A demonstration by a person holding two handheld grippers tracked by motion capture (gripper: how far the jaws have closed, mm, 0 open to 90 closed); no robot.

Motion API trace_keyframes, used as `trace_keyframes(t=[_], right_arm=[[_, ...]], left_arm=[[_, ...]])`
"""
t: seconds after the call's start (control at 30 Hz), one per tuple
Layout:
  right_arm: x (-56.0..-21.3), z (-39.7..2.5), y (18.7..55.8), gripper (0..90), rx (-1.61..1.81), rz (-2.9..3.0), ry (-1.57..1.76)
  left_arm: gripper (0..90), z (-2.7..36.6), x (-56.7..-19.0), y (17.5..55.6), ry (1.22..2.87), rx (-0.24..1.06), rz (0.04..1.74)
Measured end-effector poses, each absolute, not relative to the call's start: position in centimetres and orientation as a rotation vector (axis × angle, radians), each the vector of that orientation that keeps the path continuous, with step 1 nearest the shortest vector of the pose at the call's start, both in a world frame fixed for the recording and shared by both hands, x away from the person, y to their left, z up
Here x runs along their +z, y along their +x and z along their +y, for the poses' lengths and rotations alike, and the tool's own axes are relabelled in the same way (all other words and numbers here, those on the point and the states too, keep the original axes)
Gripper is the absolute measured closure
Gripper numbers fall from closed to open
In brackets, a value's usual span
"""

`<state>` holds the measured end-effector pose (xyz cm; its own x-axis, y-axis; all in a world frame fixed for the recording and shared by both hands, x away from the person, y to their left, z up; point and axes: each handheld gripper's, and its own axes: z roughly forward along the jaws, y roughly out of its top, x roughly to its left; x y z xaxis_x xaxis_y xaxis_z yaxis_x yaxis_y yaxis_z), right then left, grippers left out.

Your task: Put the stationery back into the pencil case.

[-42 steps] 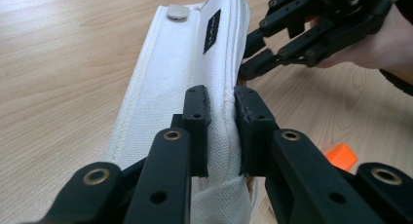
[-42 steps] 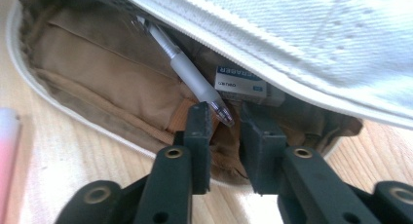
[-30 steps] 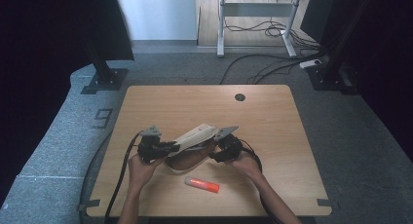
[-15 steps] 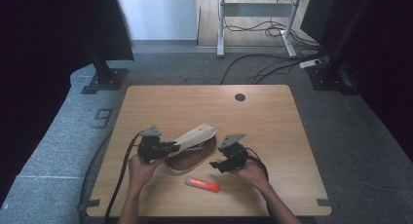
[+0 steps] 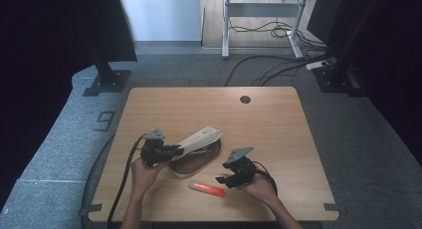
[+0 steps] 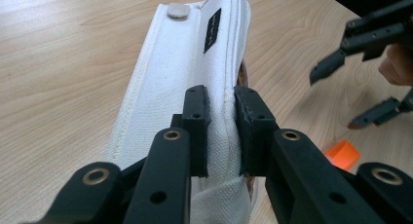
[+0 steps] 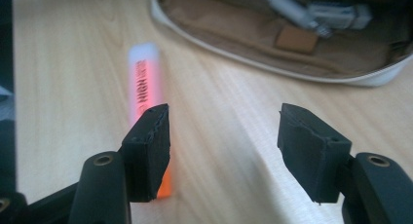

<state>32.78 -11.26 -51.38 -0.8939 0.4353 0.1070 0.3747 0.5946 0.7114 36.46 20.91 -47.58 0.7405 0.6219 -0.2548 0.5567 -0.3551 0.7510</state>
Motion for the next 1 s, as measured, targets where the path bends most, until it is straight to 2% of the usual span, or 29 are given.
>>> trace_keyframes(t=[0.33, 0.6, 0.73, 0.87, 1.0], right_arm=[[-52.8, -10.3, 30.9, 40.8, 1.197, 2.809, 0.654], [-53.3, -9.0, 30.2, 48.4, 1.191, 2.825, 0.573], [-53.8, -8.4, 29.8, 53.8, 1.158, 2.829, 0.514], [-53.9, -8.2, 29.7, 64.4, 1.123, 2.816, 0.493], [-53.9, -8.3, 29.6, 65.7, 1.121, 2.807, 0.495]], left_arm=[[76.1, 20.9, -47.6, 36.4, 2.044, 0.09, 0.89], [76.1, 20.9, -47.6, 36.4, 2.046, 0.09, 0.888], [76.1, 20.9, -47.6, 36.4, 2.045, 0.09, 0.889], [76.1, 20.9, -47.6, 36.4, 2.045, 0.089, 0.888], [76.1, 20.8, -47.6, 36.4, 2.045, 0.089, 0.887]])
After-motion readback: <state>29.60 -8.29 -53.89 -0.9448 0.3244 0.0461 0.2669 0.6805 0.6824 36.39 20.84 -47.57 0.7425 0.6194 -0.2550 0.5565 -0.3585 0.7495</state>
